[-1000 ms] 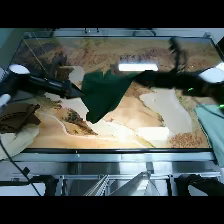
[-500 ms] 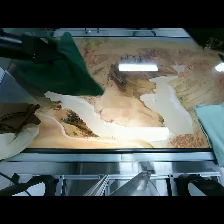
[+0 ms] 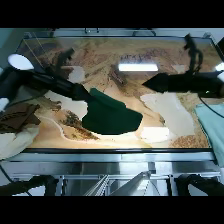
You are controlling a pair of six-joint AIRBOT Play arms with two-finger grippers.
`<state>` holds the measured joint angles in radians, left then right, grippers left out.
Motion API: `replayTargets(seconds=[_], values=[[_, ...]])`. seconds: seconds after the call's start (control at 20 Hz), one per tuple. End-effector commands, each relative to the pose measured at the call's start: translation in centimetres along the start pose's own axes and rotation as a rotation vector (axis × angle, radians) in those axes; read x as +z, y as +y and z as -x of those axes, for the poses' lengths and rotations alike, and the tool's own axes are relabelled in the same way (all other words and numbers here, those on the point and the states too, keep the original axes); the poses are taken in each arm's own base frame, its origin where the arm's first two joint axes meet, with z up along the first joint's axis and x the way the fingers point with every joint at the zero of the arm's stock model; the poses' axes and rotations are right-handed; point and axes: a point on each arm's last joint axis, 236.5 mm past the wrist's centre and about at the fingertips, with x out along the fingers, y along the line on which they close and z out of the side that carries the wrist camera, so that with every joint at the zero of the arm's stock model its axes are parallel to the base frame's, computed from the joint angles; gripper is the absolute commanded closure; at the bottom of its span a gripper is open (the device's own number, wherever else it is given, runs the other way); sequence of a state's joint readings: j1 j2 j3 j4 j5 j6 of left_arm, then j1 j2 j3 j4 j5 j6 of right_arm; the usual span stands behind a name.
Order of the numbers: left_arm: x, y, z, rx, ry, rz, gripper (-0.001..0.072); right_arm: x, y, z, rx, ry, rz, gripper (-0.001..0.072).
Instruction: Fold the shirts.
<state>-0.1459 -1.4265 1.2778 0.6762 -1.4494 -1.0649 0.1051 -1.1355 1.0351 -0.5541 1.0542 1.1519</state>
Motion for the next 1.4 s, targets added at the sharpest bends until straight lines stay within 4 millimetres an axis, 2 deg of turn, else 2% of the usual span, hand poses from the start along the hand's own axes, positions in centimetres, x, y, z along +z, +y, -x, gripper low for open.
replayTargets(seconds=[0.0, 0.05, 0.15, 0.2, 0.3, 0.4, 0.45, 0.55, 0.7, 0.85, 0.9, 0.95, 1.0, 1.05, 1.1, 1.15, 1.25, 1.35], values=[[-3.3, 2.5, -5.1, -0.045, 0.139, 0.074, 0.0217, -6.5, -3.9, -4.3, -0.038, 0.161, -0.098, 0.0689], [-3.3, 3.0, -5.1, -0.056, 0.158, 0.094, -0.0013, -7.7, -4.1, -4.8, -0.033, 0.201, -0.084, 0.0674], [-3.1, 3.6, -3.5, -0.085, 0.198, 0.123, -0.001, -9.1, -5.1, -4.9, -0.065, 0.257, -0.074, 0.0305], [-3.0, 4.7, -2.3, -0.068, 0.21, 0.155, -0.001, -9.7, -6.1, -4.7, -0.103, 0.282, -0.057, 0.0286], [-3.9, 8.5, 0.0, 0.044, 0.225, 0.229, -0.001, -10.8, -8.5, -4.2, -0.195, 0.334, -0.031, 0.0284], [-5.7, 12.5, 1.9, 0.167, 0.241, 0.313, -0.0009, -12.0, -10.0, -4.4, -0.227, 0.378, -0.033, 0.015], [-6.6, 13.6, 2.2, 0.185, 0.24, 0.353, -0.0009, -12.7, -10.4, -4.8, -0.227, 0.405, -0.052, 0.0138], [-8.3, 14.7, 1.2, 0.17, 0.238, 0.416, 0.0009, -14.6, -11.2, -5.6, -0.219, 0.474, -0.081, 0.0138], [-11.0, 15.2, -1.8, 0.165, 0.276, 0.4, 0.0009, -17.3, -11.6, -7.6, -0.185, 0.567, -0.066, 0.0139], [-10.9, 15.9, -4.4, 0.217, 0.255, 0.358, 0.001, -19.5, -10.3, -9.7, -0.11, 0.625, -0.054, 0.0147], [-10.3, 16.1, -4.9, 0.236, 0.237, 0.336, 0.0012, -20.0, -9.8, -10.3, -0.085, 0.631, -0.062, 0.0242], [-9.5, 16.2, -5.4, 0.255, 0.216, 0.311, 0.0134, -20.1, -9.2, -10.8, -0.058, 0.629, -0.053, 0.0427], [-8.8, 16.2, -5.9, 0.27, 0.202, 0.281, 0.0314, -20.0, -8.6, -11.1, -0.028, 0.618, -0.04, 0.0582], [-8.0, 16.2, -6.4, 0.283, 0.192, 0.255, 0.0475, -19.6, -8.1, -11.3, -0.005, 0.601, -0.043, 0.0615], [-7.6, 16.0, -7.0, 0.286, 0.197, 0.235, 0.0526, -19.2, -7.6, -11.4, 0.017, 0.584, -0.042, 0.0689], [-7.5, 15.7, -7.7, 0.281, 0.218, 0.218, 0.0668, -18.9, -7.3, -11.4, 0.025, 0.573, -0.04, 0.0689], [-7.1, 14.7, -8.2, 0.263, 0.246, 0.188, 0.0688, -17.8, -6.5, -11.0, 0.034, 0.548, -0.015, 0.0689], [-5.4, 13.6, -6.9, 0.264, 0.221, 0.146, 0.0688, -15.5, -5.4, -9.5, 0.053, 0.5, 0.012, 0.0689]])
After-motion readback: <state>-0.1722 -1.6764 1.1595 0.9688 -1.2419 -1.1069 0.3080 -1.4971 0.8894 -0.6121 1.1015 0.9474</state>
